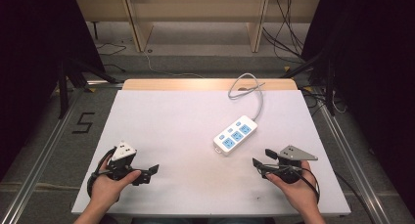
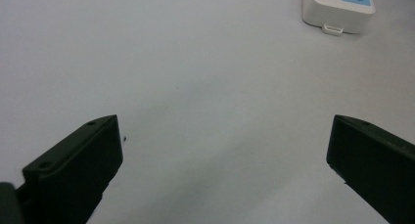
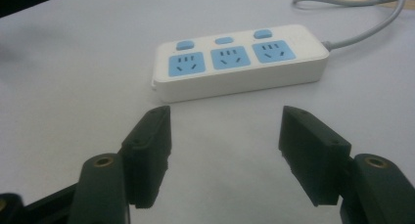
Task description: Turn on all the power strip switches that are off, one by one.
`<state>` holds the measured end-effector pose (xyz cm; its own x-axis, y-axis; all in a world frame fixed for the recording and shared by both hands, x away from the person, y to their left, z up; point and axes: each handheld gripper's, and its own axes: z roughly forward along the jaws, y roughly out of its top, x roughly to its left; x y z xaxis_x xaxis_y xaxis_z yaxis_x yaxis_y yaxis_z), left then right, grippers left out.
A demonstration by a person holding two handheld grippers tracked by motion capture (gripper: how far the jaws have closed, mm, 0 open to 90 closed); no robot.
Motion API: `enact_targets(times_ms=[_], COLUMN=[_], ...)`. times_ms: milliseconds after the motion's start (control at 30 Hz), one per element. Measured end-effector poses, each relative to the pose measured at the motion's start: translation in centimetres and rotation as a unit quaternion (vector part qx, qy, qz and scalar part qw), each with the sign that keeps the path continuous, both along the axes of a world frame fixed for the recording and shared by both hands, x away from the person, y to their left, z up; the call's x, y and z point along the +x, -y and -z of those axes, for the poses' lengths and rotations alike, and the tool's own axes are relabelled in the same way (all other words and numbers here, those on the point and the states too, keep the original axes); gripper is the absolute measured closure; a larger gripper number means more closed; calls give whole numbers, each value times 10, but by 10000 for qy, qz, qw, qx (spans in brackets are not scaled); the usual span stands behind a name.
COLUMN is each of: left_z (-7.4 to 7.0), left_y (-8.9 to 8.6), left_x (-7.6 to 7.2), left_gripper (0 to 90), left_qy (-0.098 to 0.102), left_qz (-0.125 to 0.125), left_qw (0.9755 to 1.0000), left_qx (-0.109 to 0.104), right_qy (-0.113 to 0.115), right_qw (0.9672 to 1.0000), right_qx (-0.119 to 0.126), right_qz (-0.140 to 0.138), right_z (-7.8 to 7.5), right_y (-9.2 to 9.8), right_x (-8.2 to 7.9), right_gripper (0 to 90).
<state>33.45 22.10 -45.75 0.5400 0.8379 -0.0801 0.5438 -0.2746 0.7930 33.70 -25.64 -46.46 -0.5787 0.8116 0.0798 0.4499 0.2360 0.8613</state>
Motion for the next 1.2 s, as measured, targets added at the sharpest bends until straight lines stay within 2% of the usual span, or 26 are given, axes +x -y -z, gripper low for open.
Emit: enact_targets(times_ms=[67, 200, 400, 533, 867, 1200], left_z=[0, 0, 1, 1, 2, 2], left_y=[0, 2, 2, 2, 2, 1], left_x=[0, -2, -1, 0, 0, 0], left_gripper=[0, 0, 3, 8, 10, 11], left_qy=[0, 14, -14, -14, -15, -23], left_qz=[8, 39, 25, 4, -69, -99], left_qw=[10000, 10000, 10000, 10000, 9999, 9999], left_qx=[27, 57, 64, 74, 110, 100], right_qy=[-1, -70, -208, -298, -484, -630], right_qw=[10000, 9996, 9978, 9954, 9938, 9918], right_qx=[-44, -220, -615, -886, -994, -1111], right_qz=[44, 148, 156, 195, 130, 90], right_z=[-1, -9, -25, -33, -54, -58], right_y=[0, -2, -3, -6, -13, -22], right_x=[0, 5, 15, 25, 49, 69], right_gripper=[392, 483, 780, 891, 900, 900])
